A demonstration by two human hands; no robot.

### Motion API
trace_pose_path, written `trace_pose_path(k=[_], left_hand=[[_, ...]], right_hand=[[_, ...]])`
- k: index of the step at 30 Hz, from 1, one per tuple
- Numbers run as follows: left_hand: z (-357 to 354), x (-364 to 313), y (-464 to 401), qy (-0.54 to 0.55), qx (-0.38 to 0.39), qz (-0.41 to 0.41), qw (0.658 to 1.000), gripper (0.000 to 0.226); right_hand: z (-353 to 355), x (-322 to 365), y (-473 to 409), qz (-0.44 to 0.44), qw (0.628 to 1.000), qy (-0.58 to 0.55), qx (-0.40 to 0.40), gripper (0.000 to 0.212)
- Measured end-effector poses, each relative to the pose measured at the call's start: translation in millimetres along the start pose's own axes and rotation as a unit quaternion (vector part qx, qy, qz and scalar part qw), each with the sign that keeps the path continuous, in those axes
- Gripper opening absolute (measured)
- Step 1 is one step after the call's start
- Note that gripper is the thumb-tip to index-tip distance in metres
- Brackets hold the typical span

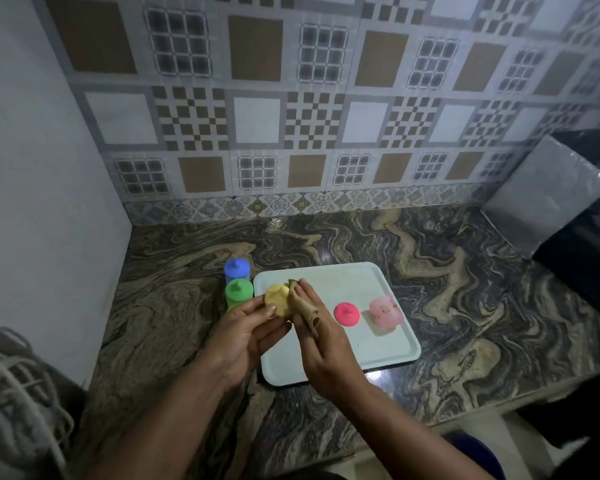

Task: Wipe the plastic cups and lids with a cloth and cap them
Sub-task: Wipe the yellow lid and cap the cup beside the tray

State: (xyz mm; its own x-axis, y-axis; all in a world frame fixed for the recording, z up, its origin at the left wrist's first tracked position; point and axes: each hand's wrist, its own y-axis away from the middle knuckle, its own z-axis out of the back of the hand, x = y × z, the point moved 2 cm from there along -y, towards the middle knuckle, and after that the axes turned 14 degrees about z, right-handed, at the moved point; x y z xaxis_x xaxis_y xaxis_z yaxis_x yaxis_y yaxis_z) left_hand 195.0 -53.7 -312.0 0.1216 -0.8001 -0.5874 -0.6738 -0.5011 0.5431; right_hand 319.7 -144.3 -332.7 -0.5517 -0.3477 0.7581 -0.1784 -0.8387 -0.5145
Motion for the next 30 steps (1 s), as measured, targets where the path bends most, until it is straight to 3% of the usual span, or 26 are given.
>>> trace_pose_path(k=[3,7,8,10,12,13,15,17,21,25,30], left_hand=[[6,-2,4,-0.015,0.003,0.012,1.000,0.026],[9,-10,-1,0.098,-0.027,-0.018,0.995,0.024],[11,-15,-2,0.142,-0.025,-0.021,0.989,0.027],[17,-25,-3,0.193,-0.019,-0.025,0.981,0.035],[22,-30,-1,0.180,-0.014,-0.025,0.983,0.035],[22,-31,0,0.168,-0.013,-0.025,0.985,0.033],[23,-32,0,0.149,-0.019,-0.033,0.988,0.028],[22,-29,-2,0.126,-0.038,-0.043,0.990,0.017],[11,-18,-7,0.061,-0.082,-0.052,0.993,0.020],[-1,-17,-9,0.041,-0.099,-0.078,0.991,0.023],[-2,-18,-14,0.047,-0.054,-0.059,0.996,0.030]], right_hand=[[5,-4,-27,-0.096,0.994,-0.048,-0.020,0.039],[-4,6,-21,0.041,0.997,0.065,0.006,0.041],[-7,5,-13,0.038,0.995,0.085,0.021,0.037],[-8,1,-7,-0.099,0.992,0.066,0.038,0.027],[-8,-7,-7,-0.297,0.951,-0.079,-0.012,0.030],[-7,-9,-7,-0.332,0.934,-0.122,-0.041,0.031],[-2,-10,-13,-0.297,0.940,-0.134,-0.097,0.044],[1,-6,-19,-0.177,0.971,-0.103,-0.121,0.042],[-4,-2,-24,-0.001,0.998,0.018,-0.061,0.047],[-16,-1,-22,-0.006,0.999,0.042,-0.022,0.051],[-11,2,-24,0.025,0.994,0.110,0.005,0.057]])
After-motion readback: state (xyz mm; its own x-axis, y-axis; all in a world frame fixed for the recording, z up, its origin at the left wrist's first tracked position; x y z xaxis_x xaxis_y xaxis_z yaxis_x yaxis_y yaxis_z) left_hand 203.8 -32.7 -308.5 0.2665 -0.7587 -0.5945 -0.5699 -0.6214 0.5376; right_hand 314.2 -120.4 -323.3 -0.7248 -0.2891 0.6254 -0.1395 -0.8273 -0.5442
